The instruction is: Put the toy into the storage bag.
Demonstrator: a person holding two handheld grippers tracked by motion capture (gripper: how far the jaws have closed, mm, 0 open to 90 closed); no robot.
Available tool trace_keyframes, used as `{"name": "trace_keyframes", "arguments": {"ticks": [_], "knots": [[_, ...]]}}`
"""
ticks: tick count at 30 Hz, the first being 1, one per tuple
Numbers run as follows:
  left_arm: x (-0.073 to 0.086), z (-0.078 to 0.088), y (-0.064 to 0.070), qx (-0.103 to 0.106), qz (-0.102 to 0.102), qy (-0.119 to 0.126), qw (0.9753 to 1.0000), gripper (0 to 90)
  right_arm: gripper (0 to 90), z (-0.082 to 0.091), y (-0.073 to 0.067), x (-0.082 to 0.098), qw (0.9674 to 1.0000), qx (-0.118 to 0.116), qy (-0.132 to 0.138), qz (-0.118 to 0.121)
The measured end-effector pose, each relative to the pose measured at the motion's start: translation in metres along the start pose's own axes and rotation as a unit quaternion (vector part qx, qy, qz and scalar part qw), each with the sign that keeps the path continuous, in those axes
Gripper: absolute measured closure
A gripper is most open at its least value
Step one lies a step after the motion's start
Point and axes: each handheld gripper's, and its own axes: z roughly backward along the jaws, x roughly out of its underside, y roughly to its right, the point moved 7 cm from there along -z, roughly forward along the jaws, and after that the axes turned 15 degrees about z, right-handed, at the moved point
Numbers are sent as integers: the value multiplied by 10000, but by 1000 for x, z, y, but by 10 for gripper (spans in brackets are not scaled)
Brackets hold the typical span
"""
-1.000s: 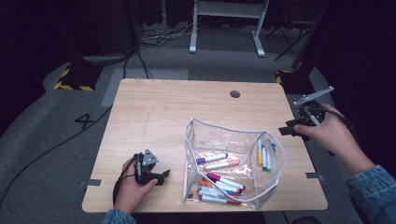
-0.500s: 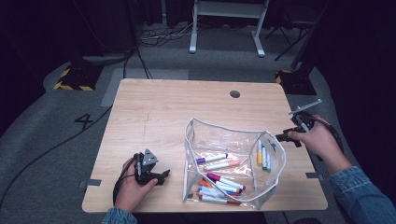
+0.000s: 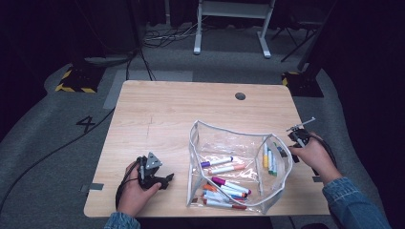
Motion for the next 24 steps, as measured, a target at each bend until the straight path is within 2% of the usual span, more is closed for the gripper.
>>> {"name": "trace_keyframes", "arguments": {"ticks": [6, 9, 13, 17, 24], "knots": [[0, 0, 0, 6, 9, -17, 10000, 178, 549, -17, 0, 12, 9998, -52, -175, -77], [0, 0, 0, 5, 8, -17, 10000, 178, 598, -21, 2, 18, 9994, -13, -314, -126], [0, 0, 0, 2, -1, -14, 10000, 178, 714, -20, 5, 22, 9986, 152, -358, -363], [-1, 0, 0, 5, -4, -15, 10000, 178, 769, -18, 8, 26, 9974, 271, -418, -525], [-1, -1, 0, -15, -8, 6, 10000, 177, 771, -16, 8, 28, 9972, 306, -425, -535]]}}
